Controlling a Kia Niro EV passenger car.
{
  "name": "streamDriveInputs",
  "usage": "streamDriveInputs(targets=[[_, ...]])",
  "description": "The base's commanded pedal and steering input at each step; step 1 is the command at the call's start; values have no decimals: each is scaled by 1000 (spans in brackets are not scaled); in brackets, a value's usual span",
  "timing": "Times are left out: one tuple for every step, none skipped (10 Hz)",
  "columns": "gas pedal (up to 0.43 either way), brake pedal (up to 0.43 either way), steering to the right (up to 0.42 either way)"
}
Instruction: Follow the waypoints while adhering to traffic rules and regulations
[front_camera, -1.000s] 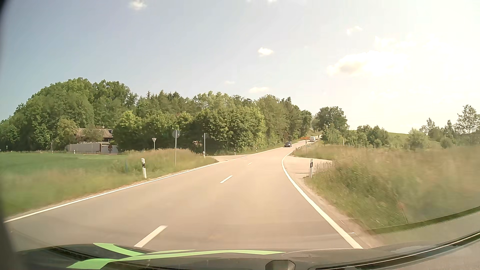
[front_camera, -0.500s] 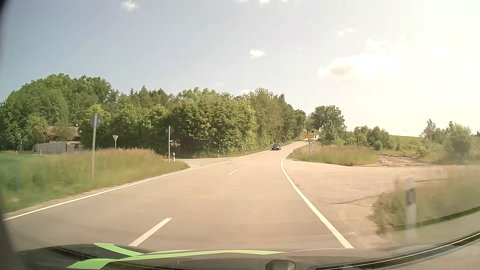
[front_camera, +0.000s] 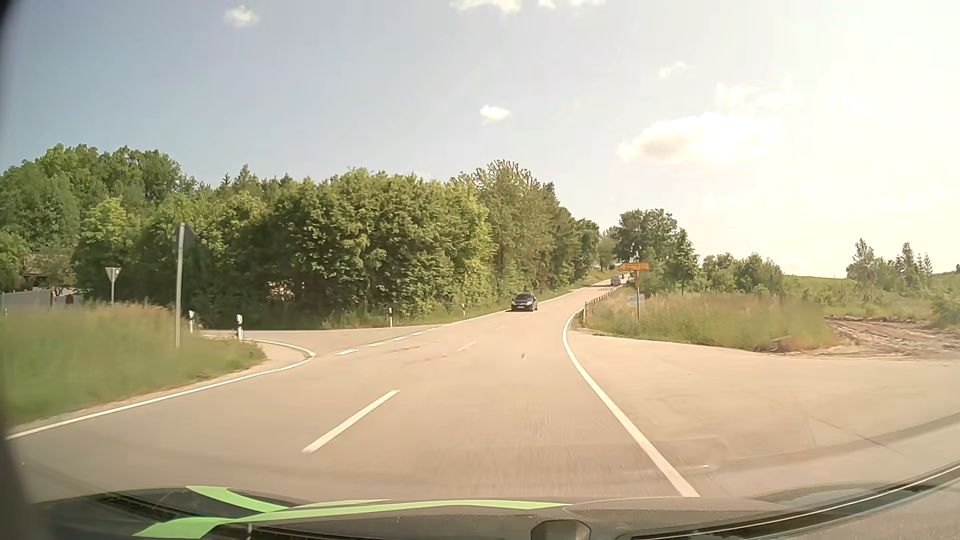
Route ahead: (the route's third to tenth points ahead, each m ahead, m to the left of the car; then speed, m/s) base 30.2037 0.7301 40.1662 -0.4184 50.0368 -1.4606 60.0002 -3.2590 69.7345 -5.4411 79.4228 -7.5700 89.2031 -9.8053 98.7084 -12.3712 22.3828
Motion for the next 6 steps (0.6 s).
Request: streamDriveInputs(targets=[[189,0,17],[189,0,18],[189,0,18],[189,0,18],[189,0,18],[189,0,18]])
